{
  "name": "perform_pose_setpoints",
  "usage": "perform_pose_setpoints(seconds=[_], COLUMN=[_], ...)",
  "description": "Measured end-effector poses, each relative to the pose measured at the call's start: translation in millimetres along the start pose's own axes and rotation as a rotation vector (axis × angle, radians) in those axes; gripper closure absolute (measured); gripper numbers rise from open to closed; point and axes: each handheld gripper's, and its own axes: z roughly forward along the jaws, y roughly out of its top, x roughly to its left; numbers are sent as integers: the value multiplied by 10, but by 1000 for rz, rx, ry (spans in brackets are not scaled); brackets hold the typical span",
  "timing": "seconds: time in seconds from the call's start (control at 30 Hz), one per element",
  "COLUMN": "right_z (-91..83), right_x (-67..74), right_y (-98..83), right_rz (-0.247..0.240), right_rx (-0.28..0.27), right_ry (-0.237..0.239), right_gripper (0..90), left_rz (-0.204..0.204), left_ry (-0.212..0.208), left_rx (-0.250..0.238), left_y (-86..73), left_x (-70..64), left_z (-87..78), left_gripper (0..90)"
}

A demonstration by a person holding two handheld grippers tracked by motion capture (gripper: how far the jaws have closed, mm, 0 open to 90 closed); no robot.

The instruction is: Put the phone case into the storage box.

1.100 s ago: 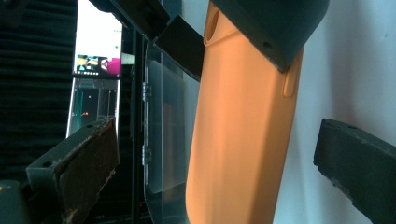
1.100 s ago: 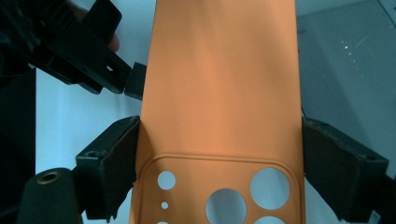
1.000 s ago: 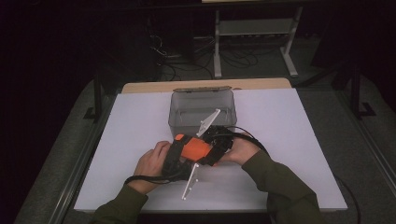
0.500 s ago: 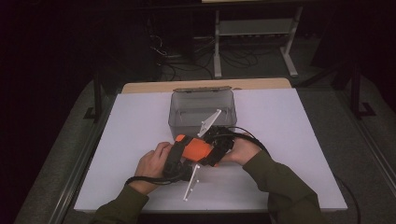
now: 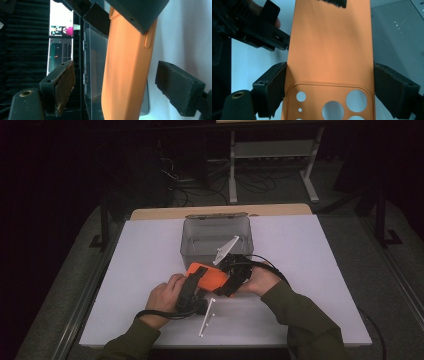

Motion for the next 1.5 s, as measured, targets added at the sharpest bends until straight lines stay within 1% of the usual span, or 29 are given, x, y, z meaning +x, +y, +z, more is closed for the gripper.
perform_pose_setpoints(seconds=[0.07,0.1,0.27,0.3,0.5,0.63,0.7,0.9,1.07,1.13,1.17,1.23,1.5], right_z=[-1,-3,-9,-10,-4,-10,-20,-35,-31,-32,-33,-36,-33], right_x=[-5,-3,-8,-8,-8,-13,-20,-14,-11,-16,-16,-16,-22], right_y=[-1,-2,0,1,2,8,9,14,20,18,18,17,18], right_rz=[0,2,7,6,10,18,22,31,36,38,39,42,47], right_rx=[-2,-1,-6,-7,-6,-13,-15,-24,-24,-27,-26,-26,-26], right_ry=[1,1,5,6,4,4,1,-2,-2,-2,-2,-2,-1], right_gripper=[152,152,152,152,152,151,151,152,152,151,151,152,152], left_rz=[1,13,25,29,44,42,39,61,52,56,59,58,65], left_ry=[4,5,6,15,35,41,47,56,64,68,62,71,80], left_rx=[1,10,19,15,17,23,35,40,43,47,53,47,46], left_y=[9,14,27,27,49,55,58,81,85,90,95,102,124], left_x=[-10,-9,-28,-35,-45,-45,-45,-60,-56,-59,-57,-66,-79], left_z=[1,-3,1,6,-2,-1,4,3,5,6,2,8,14], left_gripper=[188,198,242,253,319,351,368,415,446,458,465,472,522])
